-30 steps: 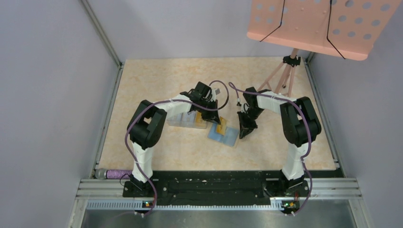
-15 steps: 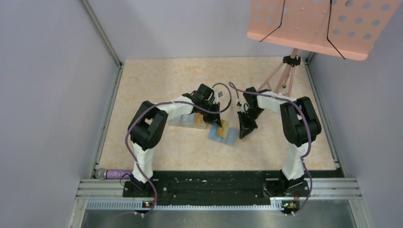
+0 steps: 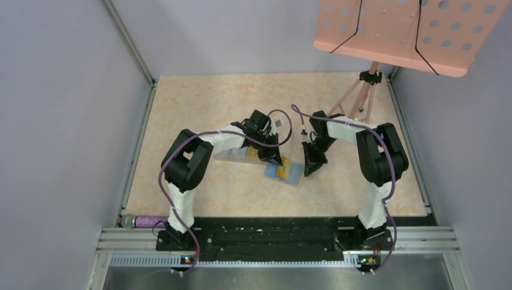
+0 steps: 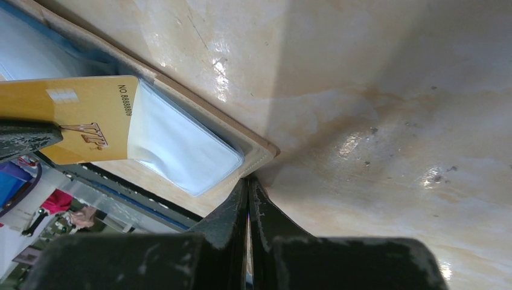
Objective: Put the credit cards into the card holder
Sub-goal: Insert the credit card into the card holder.
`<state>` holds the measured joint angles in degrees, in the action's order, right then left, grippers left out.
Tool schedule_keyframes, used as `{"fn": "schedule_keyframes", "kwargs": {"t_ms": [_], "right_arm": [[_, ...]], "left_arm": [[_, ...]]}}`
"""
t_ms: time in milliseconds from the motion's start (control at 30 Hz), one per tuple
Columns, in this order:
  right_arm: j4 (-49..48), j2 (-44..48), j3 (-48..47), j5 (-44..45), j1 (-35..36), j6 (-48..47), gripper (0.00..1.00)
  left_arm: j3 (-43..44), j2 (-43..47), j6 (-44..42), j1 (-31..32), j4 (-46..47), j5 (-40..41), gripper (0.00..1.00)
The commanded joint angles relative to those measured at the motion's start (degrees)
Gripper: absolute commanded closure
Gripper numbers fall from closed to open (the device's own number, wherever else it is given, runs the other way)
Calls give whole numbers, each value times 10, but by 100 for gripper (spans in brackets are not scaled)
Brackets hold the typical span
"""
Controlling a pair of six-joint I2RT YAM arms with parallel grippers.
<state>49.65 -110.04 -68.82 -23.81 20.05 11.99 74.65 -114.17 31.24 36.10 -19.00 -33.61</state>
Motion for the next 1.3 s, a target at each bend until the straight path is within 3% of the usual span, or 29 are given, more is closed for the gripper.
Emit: {"fn": "schedule_keyframes", "kwargs": {"t_ms": [0,267,1267], "right_arm": [[-18,-19,17,23,-4,-11,100],[-18,-18,18,25,-4,-12,100],[-18,-19,21,24,-4,-14,100]], "left_arm": [[-13,28,9,6,1,9,100],[-17,40,20,6,-12,31,100],[-9,-4,24,6,51,-92,100]]}}
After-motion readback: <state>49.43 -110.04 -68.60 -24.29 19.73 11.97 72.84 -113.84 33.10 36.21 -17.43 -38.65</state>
